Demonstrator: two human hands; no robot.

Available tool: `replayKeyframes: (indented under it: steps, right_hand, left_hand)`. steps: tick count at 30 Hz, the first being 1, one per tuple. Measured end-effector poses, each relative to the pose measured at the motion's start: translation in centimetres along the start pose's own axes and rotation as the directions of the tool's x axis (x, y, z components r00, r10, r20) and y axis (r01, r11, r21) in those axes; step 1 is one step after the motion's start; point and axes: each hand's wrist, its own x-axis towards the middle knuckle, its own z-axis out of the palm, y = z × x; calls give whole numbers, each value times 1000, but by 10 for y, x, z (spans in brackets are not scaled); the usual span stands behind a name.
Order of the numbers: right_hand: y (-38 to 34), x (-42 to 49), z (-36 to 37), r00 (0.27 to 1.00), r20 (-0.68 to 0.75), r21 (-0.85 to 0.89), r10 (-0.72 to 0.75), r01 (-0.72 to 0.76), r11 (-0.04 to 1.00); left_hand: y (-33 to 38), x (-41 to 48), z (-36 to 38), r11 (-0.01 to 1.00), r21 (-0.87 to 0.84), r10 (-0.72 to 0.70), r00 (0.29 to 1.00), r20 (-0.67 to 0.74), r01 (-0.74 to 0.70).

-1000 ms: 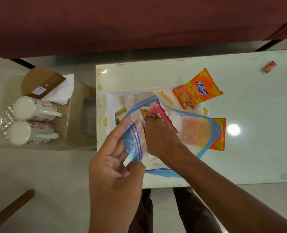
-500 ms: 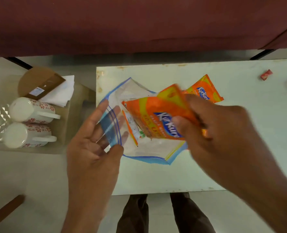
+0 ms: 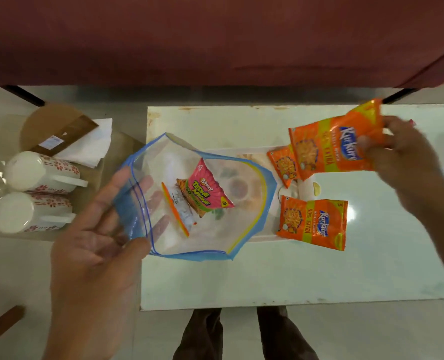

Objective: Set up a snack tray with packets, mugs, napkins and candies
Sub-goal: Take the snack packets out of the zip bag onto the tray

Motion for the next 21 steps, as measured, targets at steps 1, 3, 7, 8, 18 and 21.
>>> replayKeyframes:
  steps: [1,3,7,8,18,21]
  right_hand:
    - [9,10,13,998,54,-17,32,-31,999]
    - [17,19,36,987,139,-91,82,-69,993]
    - [33,37,72,974,216,-201,71,-26,979]
    - [36,41,79,973,225,-216,57,-8,976]
    - [43,51,98,986,162,-328,33,23,944]
    - [22,33,75,997,44,-254,-58,68,965]
  left_hand:
    - [-7,-1,-7,1000,13,-18,1000,10,18]
    - [-20,-1,-19,999,7,-54,998,24,54]
    - [-34,1,-27,996,19,-91,995,35,90]
    - [-35,1,-28,996,12,-94,995,42,93]
    - [-30,-7,-15,994,-4,-114,993,28,114]
    - [-19,-10,-6,994,-34,-103,995,14,103]
